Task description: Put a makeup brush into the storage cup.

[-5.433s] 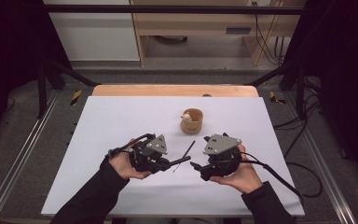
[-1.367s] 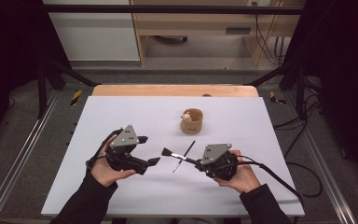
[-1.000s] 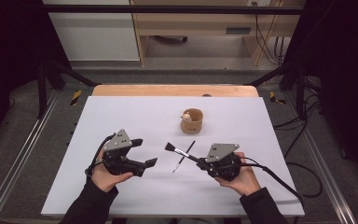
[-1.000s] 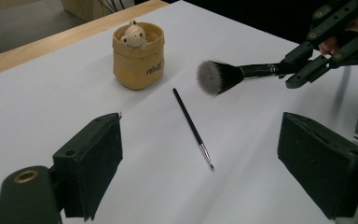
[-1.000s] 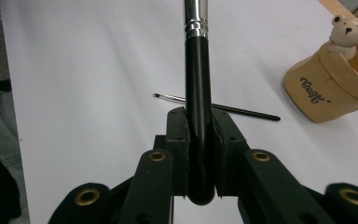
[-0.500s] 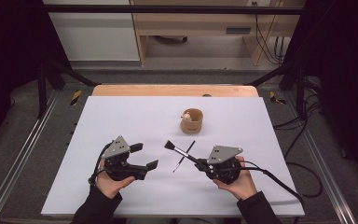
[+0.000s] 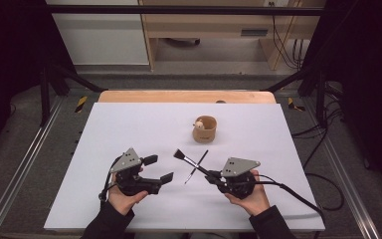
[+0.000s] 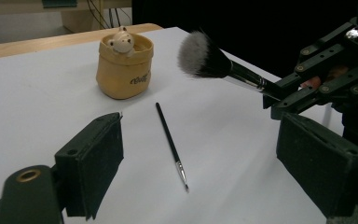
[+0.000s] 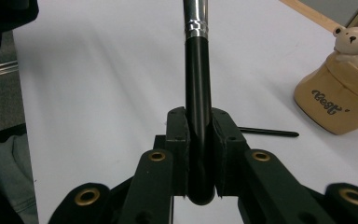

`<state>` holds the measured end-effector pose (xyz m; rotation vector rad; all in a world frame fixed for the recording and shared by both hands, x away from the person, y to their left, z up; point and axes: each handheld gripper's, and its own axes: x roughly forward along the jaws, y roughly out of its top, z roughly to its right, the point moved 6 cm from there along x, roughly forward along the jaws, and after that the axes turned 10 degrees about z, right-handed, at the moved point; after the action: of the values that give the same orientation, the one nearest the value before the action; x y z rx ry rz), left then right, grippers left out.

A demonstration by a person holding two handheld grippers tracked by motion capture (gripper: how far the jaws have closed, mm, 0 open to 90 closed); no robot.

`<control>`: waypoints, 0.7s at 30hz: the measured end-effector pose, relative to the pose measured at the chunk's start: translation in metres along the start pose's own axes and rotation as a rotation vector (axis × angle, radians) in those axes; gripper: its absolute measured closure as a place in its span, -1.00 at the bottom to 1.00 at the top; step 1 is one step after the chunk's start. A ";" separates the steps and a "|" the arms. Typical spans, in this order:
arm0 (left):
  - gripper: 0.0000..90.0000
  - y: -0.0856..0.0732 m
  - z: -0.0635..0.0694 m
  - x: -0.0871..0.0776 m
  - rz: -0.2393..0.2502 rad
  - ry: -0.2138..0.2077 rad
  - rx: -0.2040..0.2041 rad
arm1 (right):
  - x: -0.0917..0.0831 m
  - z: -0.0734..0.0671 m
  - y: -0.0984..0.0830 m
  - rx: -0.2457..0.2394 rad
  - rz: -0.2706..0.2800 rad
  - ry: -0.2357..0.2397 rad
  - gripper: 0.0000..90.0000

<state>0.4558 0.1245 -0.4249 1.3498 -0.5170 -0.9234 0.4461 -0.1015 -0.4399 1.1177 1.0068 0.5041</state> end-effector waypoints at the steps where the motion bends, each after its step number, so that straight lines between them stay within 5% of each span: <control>1: -0.68 0.000 0.001 0.001 0.002 -0.003 0.002 | 0.000 0.000 0.000 0.001 0.001 0.001 0.76; 21: -0.59 0.005 0.016 0.025 0.035 -0.079 -0.039 | -0.001 -0.001 0.007 0.013 0.061 0.003 0.76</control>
<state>0.4586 0.0946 -0.4218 1.2692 -0.5781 -0.9568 0.4458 -0.0992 -0.4333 1.1618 0.9823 0.5494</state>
